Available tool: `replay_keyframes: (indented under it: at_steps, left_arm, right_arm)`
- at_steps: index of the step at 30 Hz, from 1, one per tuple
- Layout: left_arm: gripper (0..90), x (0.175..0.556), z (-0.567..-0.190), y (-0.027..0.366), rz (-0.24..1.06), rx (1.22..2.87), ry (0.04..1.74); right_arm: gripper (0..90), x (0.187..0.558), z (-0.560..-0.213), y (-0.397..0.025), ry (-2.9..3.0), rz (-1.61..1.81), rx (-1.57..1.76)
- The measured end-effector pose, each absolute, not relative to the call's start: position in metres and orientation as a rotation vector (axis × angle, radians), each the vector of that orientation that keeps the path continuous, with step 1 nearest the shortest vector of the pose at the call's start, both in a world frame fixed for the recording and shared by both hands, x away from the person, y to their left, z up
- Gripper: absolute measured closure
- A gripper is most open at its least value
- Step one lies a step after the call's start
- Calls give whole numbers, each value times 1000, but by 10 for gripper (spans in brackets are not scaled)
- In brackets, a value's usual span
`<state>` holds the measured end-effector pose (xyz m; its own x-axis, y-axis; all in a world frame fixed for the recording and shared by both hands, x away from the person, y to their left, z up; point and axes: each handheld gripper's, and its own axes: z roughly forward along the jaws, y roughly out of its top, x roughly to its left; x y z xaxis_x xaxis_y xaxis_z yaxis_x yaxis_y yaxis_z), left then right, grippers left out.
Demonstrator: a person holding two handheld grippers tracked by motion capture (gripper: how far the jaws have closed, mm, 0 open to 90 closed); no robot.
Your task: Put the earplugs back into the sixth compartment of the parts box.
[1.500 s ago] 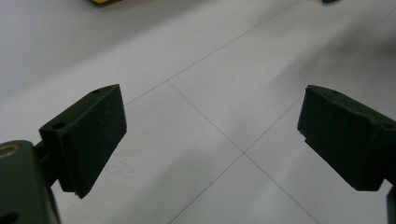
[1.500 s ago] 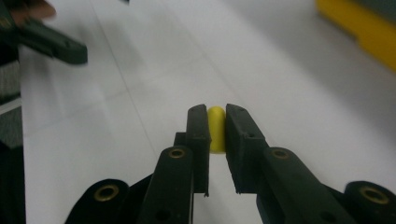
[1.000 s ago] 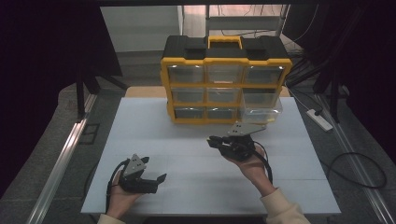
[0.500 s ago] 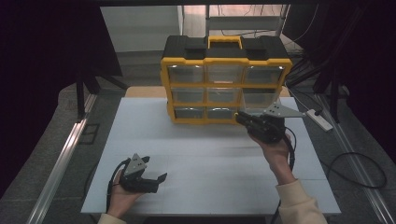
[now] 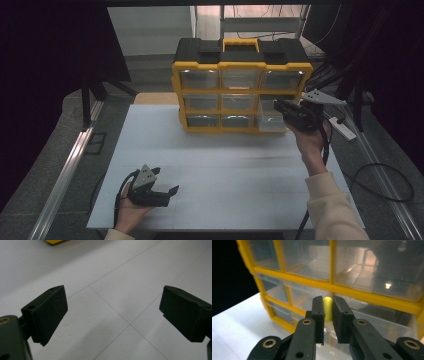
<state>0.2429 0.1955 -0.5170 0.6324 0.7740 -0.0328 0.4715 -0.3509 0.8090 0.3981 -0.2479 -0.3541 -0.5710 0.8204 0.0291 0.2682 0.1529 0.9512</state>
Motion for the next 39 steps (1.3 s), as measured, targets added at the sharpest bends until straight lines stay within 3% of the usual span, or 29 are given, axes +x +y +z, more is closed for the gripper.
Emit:
replay_keyframes:
  at_steps: [6, 7, 8, 9, 14, 24, 39]
  left_arm:
    - [78, 243, -517, 196, 455, 2009, 976]
    - [78, 243, -517, 196, 457, 2009, 976]
    - [79, 243, -517, 196, 455, 2009, 976]
    - [79, 243, -517, 196, 455, 2011, 976]
    - [79, 243, -517, 196, 457, 2012, 975]
    - [79, 242, -517, 195, 461, 2014, 974]
    - [78, 242, -517, 194, 463, 2013, 970]
  right_arm:
    - [782, 412, -357, -248, 1937, 1380, 1059]
    - [738, 414, -357, -247, 1937, 1376, 1061]
    - [562, 417, -358, -246, 1943, 1352, 1073]
    - [504, 417, -358, -246, 1932, 1342, 1074]
    - [368, 407, -357, -247, 1914, 1365, 1047]
    - [322, 368, -366, -253, 1982, 1448, 952]
    - [308, 304, -438, -270, 2145, 1403, 939]
